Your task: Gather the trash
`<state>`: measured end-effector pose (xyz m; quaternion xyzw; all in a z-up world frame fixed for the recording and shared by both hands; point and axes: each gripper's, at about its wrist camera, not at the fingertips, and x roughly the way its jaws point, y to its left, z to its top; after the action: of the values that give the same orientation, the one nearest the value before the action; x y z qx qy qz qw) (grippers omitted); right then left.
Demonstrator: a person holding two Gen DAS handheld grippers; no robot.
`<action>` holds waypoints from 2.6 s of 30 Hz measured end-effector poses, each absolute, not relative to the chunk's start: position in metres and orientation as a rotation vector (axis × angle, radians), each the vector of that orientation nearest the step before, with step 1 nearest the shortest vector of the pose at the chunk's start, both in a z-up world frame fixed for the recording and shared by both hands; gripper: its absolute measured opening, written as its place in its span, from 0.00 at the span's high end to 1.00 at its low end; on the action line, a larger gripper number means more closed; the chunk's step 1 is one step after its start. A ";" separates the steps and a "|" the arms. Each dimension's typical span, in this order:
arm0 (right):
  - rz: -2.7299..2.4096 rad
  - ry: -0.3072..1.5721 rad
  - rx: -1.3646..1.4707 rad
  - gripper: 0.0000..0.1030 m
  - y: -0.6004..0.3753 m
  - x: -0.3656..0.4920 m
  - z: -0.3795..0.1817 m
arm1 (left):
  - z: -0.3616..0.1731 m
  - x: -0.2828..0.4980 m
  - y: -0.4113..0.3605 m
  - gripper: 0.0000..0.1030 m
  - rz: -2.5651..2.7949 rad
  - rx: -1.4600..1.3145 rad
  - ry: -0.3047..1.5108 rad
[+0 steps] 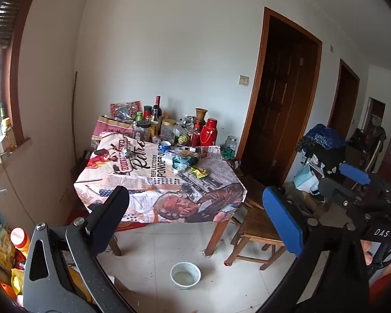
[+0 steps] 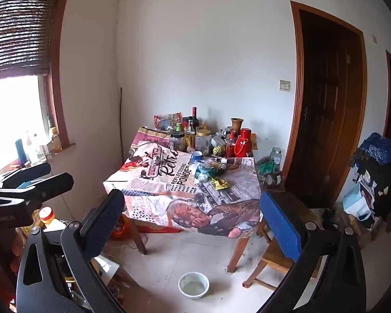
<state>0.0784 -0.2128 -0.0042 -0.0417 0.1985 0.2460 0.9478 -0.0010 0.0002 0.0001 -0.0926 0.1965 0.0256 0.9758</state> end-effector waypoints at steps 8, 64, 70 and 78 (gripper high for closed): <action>0.508 0.407 -0.069 0.00 -0.211 0.074 -0.003 | 0.001 -0.001 -0.005 0.00 0.064 -0.155 0.400; 0.522 0.434 -0.013 0.00 -0.216 0.076 -0.010 | 0.006 0.001 -0.008 0.00 0.055 -0.100 0.395; 0.520 0.436 -0.012 0.00 -0.217 0.077 -0.012 | 0.007 0.004 -0.007 0.00 0.057 -0.102 0.392; 0.516 0.443 -0.008 0.00 -0.216 0.082 -0.013 | 0.006 0.004 -0.006 0.00 0.053 -0.102 0.391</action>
<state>0.0817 -0.2159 -0.0133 -0.0041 0.2173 0.2531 0.9427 0.0037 -0.0055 0.0059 -0.0508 0.1942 0.0262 0.9793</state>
